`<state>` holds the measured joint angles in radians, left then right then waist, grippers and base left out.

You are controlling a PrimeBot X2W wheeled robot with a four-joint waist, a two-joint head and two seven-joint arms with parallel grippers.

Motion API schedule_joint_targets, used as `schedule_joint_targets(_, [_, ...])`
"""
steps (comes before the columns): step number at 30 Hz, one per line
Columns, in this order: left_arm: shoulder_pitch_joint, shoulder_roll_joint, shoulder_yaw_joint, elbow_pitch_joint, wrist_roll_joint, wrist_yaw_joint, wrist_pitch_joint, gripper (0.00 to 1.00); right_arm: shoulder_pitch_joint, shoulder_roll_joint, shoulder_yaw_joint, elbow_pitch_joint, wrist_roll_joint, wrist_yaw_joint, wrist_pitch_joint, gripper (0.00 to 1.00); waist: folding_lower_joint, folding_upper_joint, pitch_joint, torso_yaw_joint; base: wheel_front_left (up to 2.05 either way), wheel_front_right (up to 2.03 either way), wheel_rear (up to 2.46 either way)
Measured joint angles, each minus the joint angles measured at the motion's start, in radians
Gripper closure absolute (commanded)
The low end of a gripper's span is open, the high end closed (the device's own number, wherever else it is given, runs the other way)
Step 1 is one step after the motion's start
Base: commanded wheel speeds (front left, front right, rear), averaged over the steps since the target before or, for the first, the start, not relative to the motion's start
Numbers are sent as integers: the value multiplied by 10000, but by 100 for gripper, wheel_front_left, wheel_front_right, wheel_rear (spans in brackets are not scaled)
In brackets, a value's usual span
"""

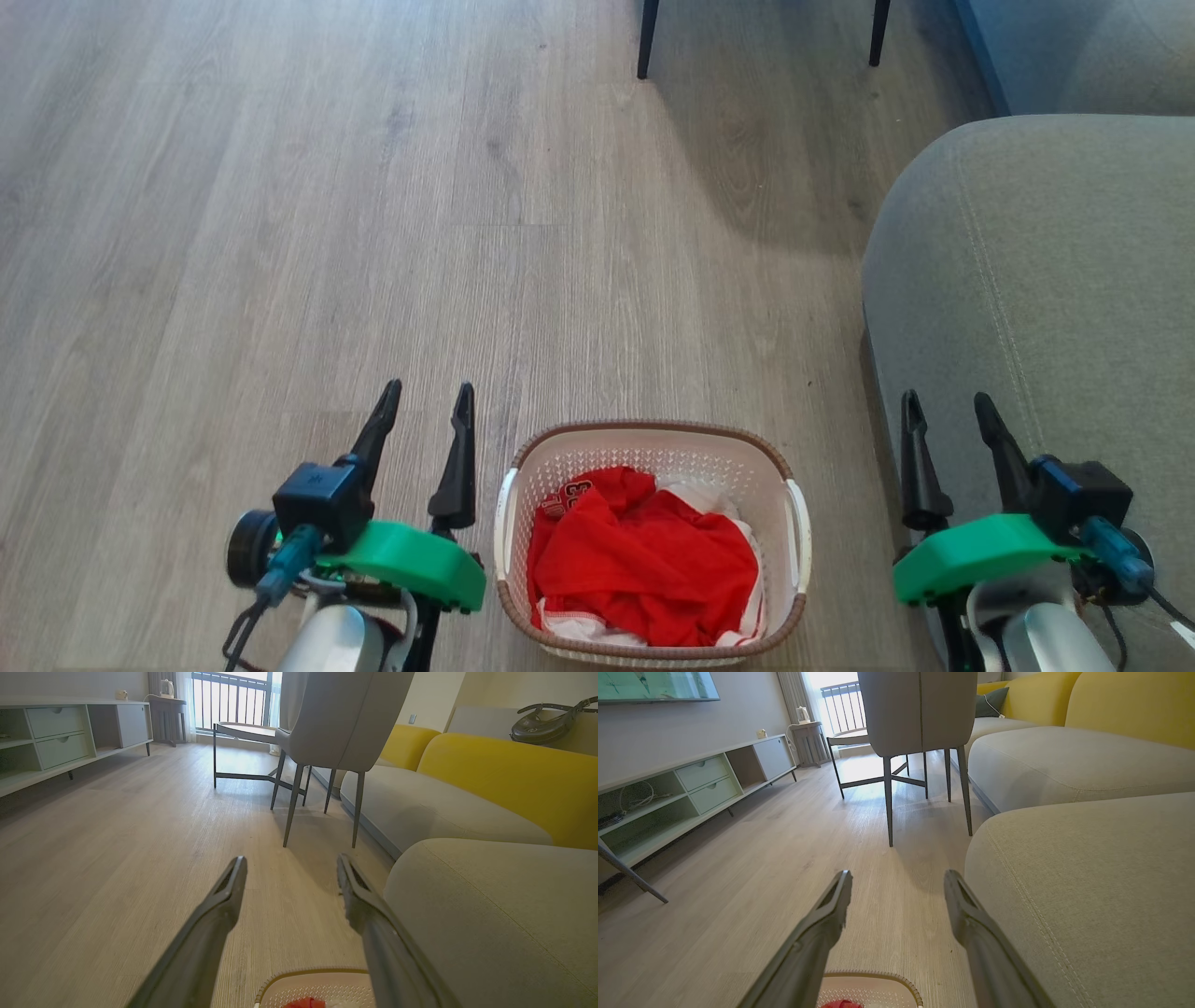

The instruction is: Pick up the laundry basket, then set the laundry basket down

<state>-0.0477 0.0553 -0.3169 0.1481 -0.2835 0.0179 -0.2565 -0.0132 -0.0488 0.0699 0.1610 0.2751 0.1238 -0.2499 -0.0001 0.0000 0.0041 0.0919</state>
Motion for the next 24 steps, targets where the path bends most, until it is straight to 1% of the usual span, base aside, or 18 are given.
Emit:
schedule_joint_targets(6, [10, 0, 0, 0, -105, -17, 0, 0, -2, 2, 0, 2, 2, 0, 0, 0, 0, 0, -9, 32, 0, 0, 0])
schedule_joint_targets(8, [13, 0, 2, 10, -111, -94, 0, 0, -3, 2, 0, -2, 4, 0, 0, 0, 1, 0, -14, 40, 0, 0, 0])
schedule_joint_targets(13, [13, -2, 10, 50, -263, -117, 0, 0, -3, 4, 4, -8, 65, 0, 0, 0, 1, 0, -18, 58, 0, 0, 0])
schedule_joint_targets(14, [15, -2, 15, 75, -328, -182, 0, 0, -3, 6, 8, -8, 65, 2, 0, 0, 0, 0, -17, 59, 0, 0, 0])
schedule_joint_targets(24, [20, -2, 19, 167, -349, -190, 0, 0, -4, 8, 27, -2, 65, 0, 0, 0, 1, 0, 63, 66, 0, 0, 0])
